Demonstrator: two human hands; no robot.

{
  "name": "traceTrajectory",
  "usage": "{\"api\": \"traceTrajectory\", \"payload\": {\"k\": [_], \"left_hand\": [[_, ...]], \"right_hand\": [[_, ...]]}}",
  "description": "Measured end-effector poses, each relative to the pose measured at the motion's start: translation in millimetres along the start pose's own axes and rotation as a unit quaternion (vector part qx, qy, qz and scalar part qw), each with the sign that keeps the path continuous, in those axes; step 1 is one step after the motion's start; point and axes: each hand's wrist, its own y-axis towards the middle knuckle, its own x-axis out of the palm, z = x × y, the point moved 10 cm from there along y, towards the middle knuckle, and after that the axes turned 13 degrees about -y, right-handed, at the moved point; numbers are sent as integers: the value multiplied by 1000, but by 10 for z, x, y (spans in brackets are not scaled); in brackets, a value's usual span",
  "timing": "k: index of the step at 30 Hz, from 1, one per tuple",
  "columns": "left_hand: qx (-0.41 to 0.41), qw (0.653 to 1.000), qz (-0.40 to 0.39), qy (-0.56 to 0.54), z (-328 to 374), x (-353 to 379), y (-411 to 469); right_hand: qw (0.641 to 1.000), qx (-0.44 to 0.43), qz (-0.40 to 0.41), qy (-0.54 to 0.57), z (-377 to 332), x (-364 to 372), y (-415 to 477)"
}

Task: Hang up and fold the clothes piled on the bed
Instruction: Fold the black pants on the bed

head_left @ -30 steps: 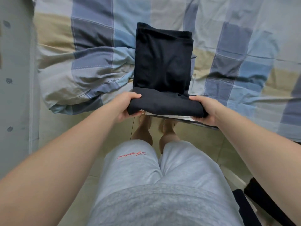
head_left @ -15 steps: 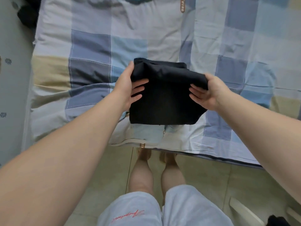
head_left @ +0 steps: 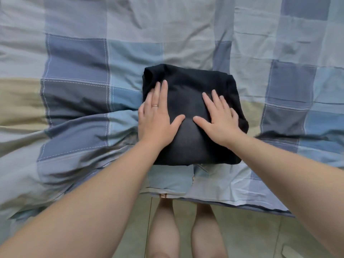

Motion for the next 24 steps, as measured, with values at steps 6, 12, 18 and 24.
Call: {"api": "traceTrajectory", "payload": {"k": [6, 12, 18, 24], "left_hand": [[30, 996, 75, 39, -117, 77, -50], [-128, 980, 115, -102, -384, 90, -96], [-274, 929, 85, -232, -614, 73, 33], [-318, 902, 18, -291, -673, 167, -46]], "right_hand": [[990, 38, 134, -22, 138, 74, -93], [979, 113, 114, 128, 314, 208, -78], [904, 200, 114, 361, 655, 128, -7], [930, 188, 58, 311, 775, 93, -11]]}}
